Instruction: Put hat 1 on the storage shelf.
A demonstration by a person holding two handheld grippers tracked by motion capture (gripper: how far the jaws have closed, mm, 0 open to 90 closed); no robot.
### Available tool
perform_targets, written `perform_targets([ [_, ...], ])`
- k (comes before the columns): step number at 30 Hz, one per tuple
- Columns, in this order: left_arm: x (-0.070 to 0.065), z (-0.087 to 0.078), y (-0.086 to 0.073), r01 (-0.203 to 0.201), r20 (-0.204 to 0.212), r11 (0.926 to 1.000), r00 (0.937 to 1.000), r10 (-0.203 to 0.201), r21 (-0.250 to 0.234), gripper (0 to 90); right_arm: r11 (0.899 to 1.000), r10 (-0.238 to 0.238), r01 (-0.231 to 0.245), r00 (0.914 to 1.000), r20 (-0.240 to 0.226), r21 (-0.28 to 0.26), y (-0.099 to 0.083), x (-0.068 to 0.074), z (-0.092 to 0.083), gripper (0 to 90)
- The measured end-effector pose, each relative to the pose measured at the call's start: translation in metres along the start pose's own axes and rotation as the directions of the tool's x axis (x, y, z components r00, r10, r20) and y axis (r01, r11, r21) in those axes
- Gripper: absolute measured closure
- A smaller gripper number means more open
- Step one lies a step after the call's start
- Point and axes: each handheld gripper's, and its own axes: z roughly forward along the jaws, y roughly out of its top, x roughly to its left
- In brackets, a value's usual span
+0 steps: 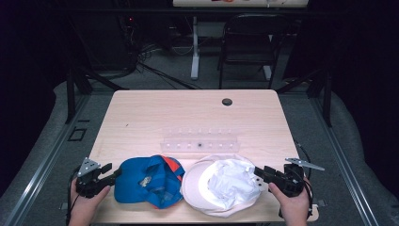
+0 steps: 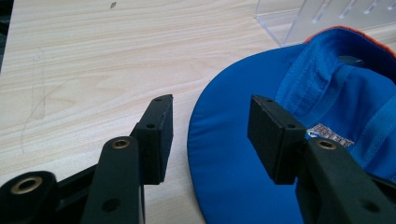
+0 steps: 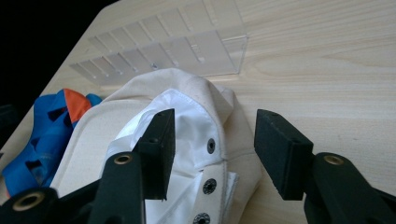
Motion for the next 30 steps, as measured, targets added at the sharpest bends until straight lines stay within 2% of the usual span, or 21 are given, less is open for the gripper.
perform_targets([
  [3, -0.001, 0.0, -0.001, 0.002, 0.0, 0.9999, 1.0, -0.002, -0.012, 50.7, 0.999, 0.013, -0.013, 0.9999, -0.01, 0.046, 0.006, 0.003, 0.002, 45.8],
  [4, -0.001, 0.001, -0.001, 0.002, 0.002, 0.9999, 1.0, -0.002, -0.013, 50.7, 0.999, 0.013, -0.013, 0.9999, -0.01, 0.046, 0.006, 0.003, 0.002, 45.8],
  [5, -0.001, 0.0, -0.001, -0.002, 0.005, 1.0, 1.0, 0.002, -0.001, 50.7, 0.998, 0.012, -0.011, 0.9999, -0.01, 0.063, 0.008, 0.003, 0.002, 45.2],
  [6, -0.001, 0.001, 0.0, -0.009, 0.005, 1.0, 0.9999, 0.009, 0.004, 50.5, 0.995, 0.0, 0.0, 1.0, 0.006, 0.096, 0.012, 0.005, 0.003, 44.8],
  [7, -0.001, 0.001, 0.0, -0.009, 0.005, 1.0, 0.9999, 0.009, 0.004, 50.5, 0.995, 0.0, 0.0, 1.0, 0.006, 0.096, 0.012, 0.005, 0.003, 44.8],
  [8, -0.002, 0.002, -0.001, -0.007, 0.006, 1.0, 1.0, 0.007, -0.003, 50.4, 0.99, -0.017, 0.014, 0.9997, 0.016, 0.138, 0.017, 0.007, 0.003, 44.7],
  [11, -0.003, 0.003, -0.001, -0.011, 0.007, 0.9999, 0.9999, 0.011, -0.002, 50.1, 0.986, -0.027, 0.024, 0.9995, 0.017, 0.165, 0.02, 0.008, 0.003, 44.1],
  [12, -0.003, 0.003, -0.001, -0.01, 0.01, 0.9999, 0.9999, 0.01, -0.003, 49.9, 0.98, -0.027, 0.023, 0.9994, 0.021, 0.196, 0.023, 0.008, 0.004, 43.4],
  [15, -0.003, 0.003, -0.001, -0.015, 0.013, 0.9998, 0.9998, 0.014, 0.014, 49.7, 0.974, -0.025, 0.018, 0.9993, 0.029, 0.224, 0.025, 0.009, 0.006, 42.9],
  [16, -0.004, 0.003, -0.001, -0.014, 0.014, 0.9998, 0.9998, 0.014, 0.013, 49.7, 0.966, -0.027, 0.016, 0.9989, 0.038, 0.257, 0.026, 0.009, 0.007, 42.7],
  [19, -0.004, 0.003, -0.001, -0.013, 0.013, 0.9999, 0.9998, 0.013, -0.001, 49.7, 0.959, -0.032, 0.017, 0.9983, 0.049, 0.284, 0.028, 0.01, 0.007, 42.3],
  [20, -0.004, 0.003, 0.0, -0.015, 0.014, 0.9998, 0.9998, 0.015, 0.01, 49.7, 0.957, -0.029, 0.014, 0.9985, 0.047, 0.29, 0.028, 0.01, 0.007, 42.1],
  [23, -0.003, 0.004, -0.001, -0.01, 0.013, 0.9999, 0.9999, 0.01, -0.007, 49.6, 0.95, -0.001, -0.014, 0.9989, 0.047, 0.312, 0.029, 0.007, 0.008, 42.1],
  [25, -0.003, 0.004, -0.001, -0.007, 0.011, 1.0, 0.9999, 0.007, -0.003, 49.6, 0.939, 0.023, -0.034, 0.999, 0.037, 0.341, 0.027, 0.004, 0.011, 42.8],
  [26, -0.003, 0.004, -0.001, -0.007, 0.011, 1.0, 0.9999, 0.007, -0.003, 49.6, 0.939, 0.023, -0.034, 0.999, 0.037, 0.341, 0.027, 0.004, 0.011, 42.8],
  [27, -0.003, 0.004, -0.001, -0.008, 0.013, 1.0, 0.9999, 0.008, -0.004, 49.6, 0.931, 0.06, -0.068, 0.9977, 0.031, 0.359, 0.026, 0.0, 0.016, 43.1],
  [29, -0.004, 0.003, 0.0, -0.012, 0.014, 0.9999, 0.9998, 0.012, 0.011, 49.5, 0.92, 0.063, -0.069, 0.9976, 0.027, 0.387, 0.026, -0.002, 0.018, 43.5],
  [30, -0.004, 0.003, 0.0, -0.012, 0.014, 0.9999, 0.9998, 0.012, 0.011, 49.6, 0.92, 0.063, -0.069, 0.9976, 0.027, 0.387, 0.026, -0.002, 0.018, 43.5],
])
